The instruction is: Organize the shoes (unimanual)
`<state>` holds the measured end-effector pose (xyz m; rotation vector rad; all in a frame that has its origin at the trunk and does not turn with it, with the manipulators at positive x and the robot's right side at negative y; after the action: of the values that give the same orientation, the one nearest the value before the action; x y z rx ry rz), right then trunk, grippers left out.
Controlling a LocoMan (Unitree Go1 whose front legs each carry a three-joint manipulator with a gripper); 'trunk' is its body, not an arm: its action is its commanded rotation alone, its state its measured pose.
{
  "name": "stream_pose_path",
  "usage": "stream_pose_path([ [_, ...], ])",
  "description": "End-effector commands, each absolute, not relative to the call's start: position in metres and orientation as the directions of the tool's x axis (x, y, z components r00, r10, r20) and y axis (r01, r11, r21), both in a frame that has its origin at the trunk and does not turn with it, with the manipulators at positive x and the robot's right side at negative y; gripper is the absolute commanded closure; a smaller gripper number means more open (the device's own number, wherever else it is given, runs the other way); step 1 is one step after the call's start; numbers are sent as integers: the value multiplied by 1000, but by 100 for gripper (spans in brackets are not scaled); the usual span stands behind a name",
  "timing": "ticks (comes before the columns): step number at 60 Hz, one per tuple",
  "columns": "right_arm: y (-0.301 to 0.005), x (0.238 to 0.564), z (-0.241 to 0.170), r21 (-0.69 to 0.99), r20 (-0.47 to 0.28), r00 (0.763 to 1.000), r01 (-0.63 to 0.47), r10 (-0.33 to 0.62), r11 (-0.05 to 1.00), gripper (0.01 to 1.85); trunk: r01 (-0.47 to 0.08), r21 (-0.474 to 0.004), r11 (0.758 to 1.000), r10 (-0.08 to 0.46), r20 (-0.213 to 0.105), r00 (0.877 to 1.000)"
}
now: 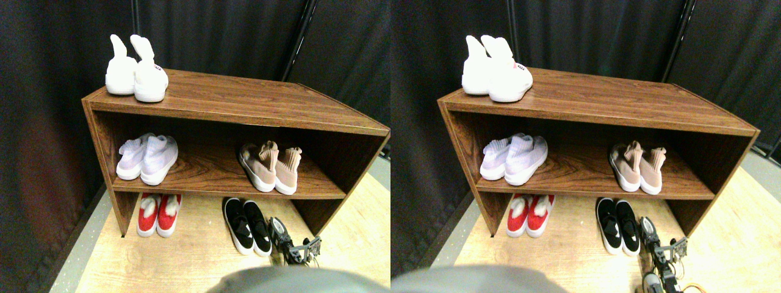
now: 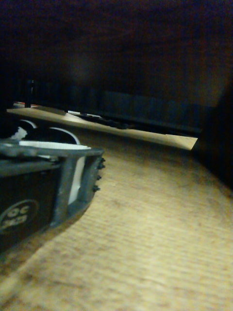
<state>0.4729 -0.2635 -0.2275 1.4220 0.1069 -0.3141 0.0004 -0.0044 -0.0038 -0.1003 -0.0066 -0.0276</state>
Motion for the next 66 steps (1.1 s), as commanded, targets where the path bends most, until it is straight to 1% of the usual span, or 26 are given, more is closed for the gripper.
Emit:
stream_pose_path([
  [1,-267,477,-204,966,-179,975,199,-129,163,180,44,-113,993,-41,28,999],
  [4,-273,477,-194,967,-172,977,192,-126,167,180,48,-109,993,-45,31,998],
  [9,-280,476,-184,963,-156,982,176,-111,205,180,53,-108,993,-49,37,998],
  [13,-288,472,-172,950,-135,983,164,-126,266,180,55,-107,993,-51,40,998],
  [22,-298,457,-155,955,-114,980,154,-165,253,180,61,-101,993,-56,49,997],
  [26,-299,451,-152,957,-107,982,144,-158,252,180,63,-99,993,-58,52,997],
  [27,-299,447,-149,960,-91,986,125,-143,249,180,63,-97,993,-58,53,997],
  [29,-299,443,-148,954,-83,986,120,-143,275,180,63,-96,993,-58,51,997],
  [35,-297,433,-144,961,-75,989,106,-131,255,180,64,-94,994,-59,56,997],
  [39,-296,425,-141,958,-67,990,98,-123,268,180,63,-92,994,-57,60,997],
  [44,-294,411,-133,950,-29,995,56,-91,308,180,64,-90,994,-58,65,996],
  [51,-293,398,-123,951,12,997,11,-71,310,180,66,-85,994,-60,77,995],
  [54,-292,391,-114,944,53,998,-38,-36,328,180,67,-81,995,-60,80,995],
  [56,-292,390,-112,943,59,998,-46,-31,329,180,67,-79,995,-60,83,995],
  [58,-290,384,-105,930,81,996,-66,-26,362,180,66,-77,995,-59,88,994],
  [60,-288,381,-99,928,102,995,-89,-16,362,180,66,-72,995,-59,94,994],
  [62,-287,378,-95,920,121,992,-120,21,373,180,66,-71,995,-59,98,993],
  [63,-287,378,-95,920,121,992,-120,21,373,180,65,-69,995,-58,102,993],
  [64,-285,374,-88,904,146,987,-160,65,396,180,66,-67,996,-58,106,993],
  [65,-284,371,-84,904,152,986,-165,64,395,180,66,-67,996,-58,106,993],
  [66,-284,371,-84,904,152,986,-165,64,395,180,65,-65,996,-57,112,992],
])
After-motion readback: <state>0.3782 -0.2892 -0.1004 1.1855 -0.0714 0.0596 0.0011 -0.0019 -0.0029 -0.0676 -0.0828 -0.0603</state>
